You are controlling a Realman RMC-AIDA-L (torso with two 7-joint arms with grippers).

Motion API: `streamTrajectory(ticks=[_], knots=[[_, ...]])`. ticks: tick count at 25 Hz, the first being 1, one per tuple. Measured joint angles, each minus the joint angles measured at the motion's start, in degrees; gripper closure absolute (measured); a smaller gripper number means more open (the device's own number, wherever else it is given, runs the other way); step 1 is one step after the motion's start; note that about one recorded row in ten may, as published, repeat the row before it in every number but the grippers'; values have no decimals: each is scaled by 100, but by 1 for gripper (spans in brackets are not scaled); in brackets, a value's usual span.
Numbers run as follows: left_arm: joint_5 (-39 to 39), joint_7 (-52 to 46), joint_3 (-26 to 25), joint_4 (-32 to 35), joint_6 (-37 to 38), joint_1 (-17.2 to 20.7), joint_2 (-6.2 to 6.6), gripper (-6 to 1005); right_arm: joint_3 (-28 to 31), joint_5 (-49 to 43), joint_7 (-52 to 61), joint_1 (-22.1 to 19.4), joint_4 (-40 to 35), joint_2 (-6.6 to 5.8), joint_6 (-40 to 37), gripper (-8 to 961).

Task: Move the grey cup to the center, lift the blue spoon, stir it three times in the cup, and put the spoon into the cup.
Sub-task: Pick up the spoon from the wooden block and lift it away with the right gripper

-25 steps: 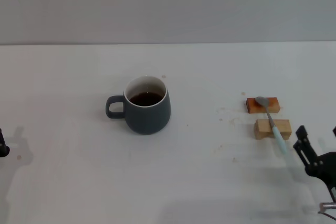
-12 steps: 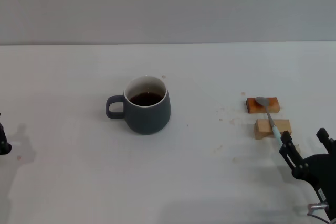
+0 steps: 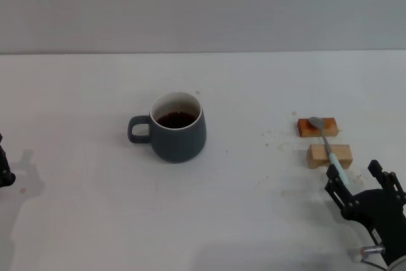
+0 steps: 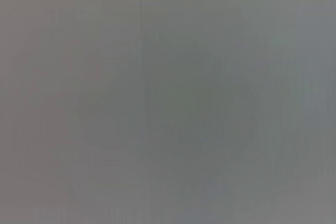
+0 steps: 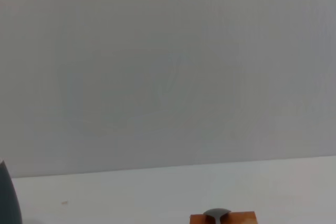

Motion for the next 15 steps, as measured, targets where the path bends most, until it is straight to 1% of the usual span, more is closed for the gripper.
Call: streamTrajectory(ticks=[10, 15], knots=[[0, 0, 0, 0, -14, -3, 0, 1001, 4, 0, 0, 141, 1, 0, 333, 138], [0, 0, 0, 0, -17, 0, 0, 1001, 2, -1, 0, 166, 11, 0, 346, 138]])
